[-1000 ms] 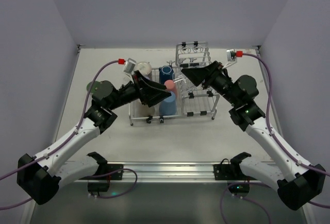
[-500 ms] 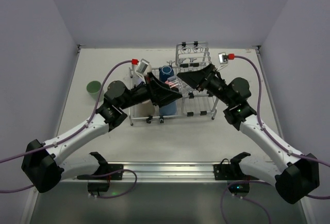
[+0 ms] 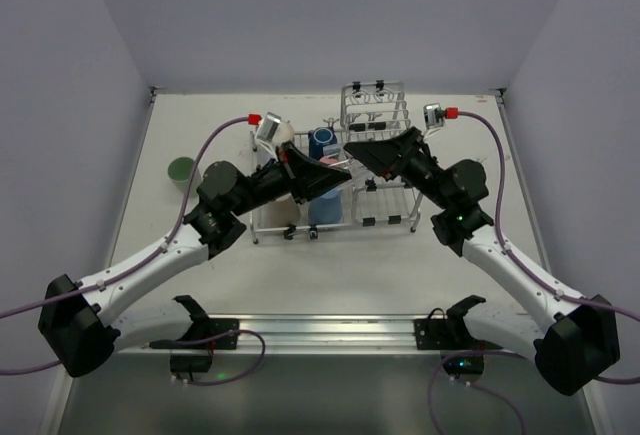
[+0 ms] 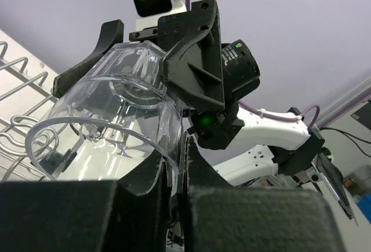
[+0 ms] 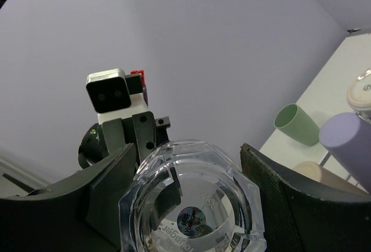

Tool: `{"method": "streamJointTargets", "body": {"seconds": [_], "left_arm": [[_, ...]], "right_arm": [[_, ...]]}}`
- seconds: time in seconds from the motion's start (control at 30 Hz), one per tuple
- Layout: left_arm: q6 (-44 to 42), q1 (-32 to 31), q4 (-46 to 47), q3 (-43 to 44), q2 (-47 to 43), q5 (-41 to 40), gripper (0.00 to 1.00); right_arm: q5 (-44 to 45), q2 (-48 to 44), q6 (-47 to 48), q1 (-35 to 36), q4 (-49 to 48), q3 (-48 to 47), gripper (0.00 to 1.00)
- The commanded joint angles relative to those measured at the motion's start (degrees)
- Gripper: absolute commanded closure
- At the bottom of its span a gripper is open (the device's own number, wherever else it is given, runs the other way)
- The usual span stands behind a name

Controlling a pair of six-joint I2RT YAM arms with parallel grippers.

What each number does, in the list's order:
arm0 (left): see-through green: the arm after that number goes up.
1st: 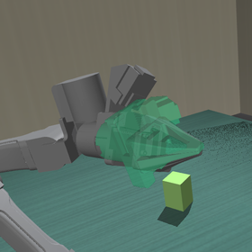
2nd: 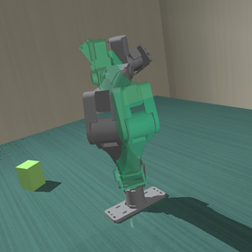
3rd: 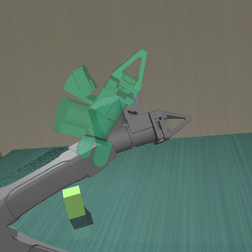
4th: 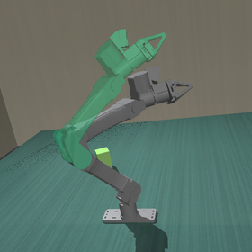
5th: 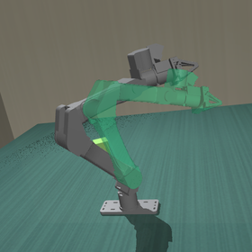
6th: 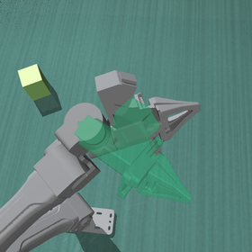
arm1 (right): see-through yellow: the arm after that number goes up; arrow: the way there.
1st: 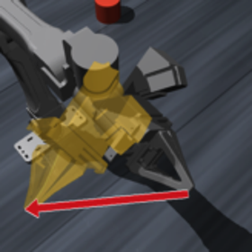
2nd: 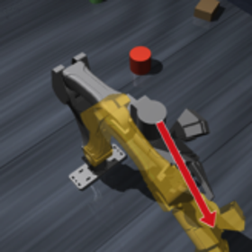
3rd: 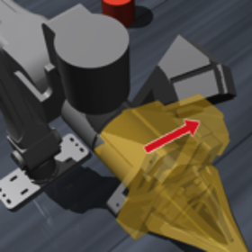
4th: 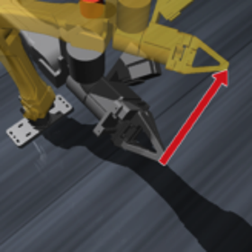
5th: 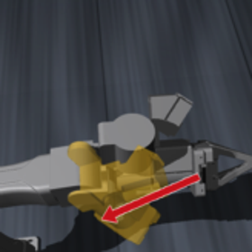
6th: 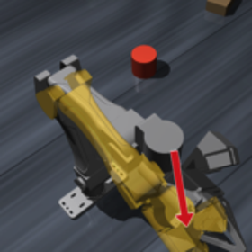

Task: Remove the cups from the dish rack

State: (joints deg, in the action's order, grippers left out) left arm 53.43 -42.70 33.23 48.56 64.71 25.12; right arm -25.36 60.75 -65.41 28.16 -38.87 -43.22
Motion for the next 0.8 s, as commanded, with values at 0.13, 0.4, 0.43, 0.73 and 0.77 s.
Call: {"method": "streamJointTargets", "body": {"seconds": [0.13, 0.4, 0.43, 0.73, 0.77], "left_arm": [[-13.51, 0.16, -10.62, 6.71, -5.38, -16.57, 1.00], [-24.94, 0.33, -50.42, 23.32, -6.36, -37.14, 1.00], [-25.56, 0.42, -55.16, 25.86, -5.48, -41.86, 1.00], [-30.49, 16.82, -81.22, 41.62, 5.77, -42.73, 1.00], [-30.92, 18.60, -81.74, 42.14, 6.82, -41.57, 1.00]], "right_arm": [[-0.30, -0.19, 1.50, 0.67, 0.28, 1.30, 0.01], [-0.47, -6.08, 13.09, 0.67, 15.91, -2.21, 0.01], [-0.39, -6.69, 14.16, 0.67, 17.41, -2.39, 0.01], [0.75, -12.76, 24.44, 0.67, 30.95, -5.03, 0.01], [0.84, -13.11, 25.15, 0.67, 31.75, -5.20, 0.01]]}}
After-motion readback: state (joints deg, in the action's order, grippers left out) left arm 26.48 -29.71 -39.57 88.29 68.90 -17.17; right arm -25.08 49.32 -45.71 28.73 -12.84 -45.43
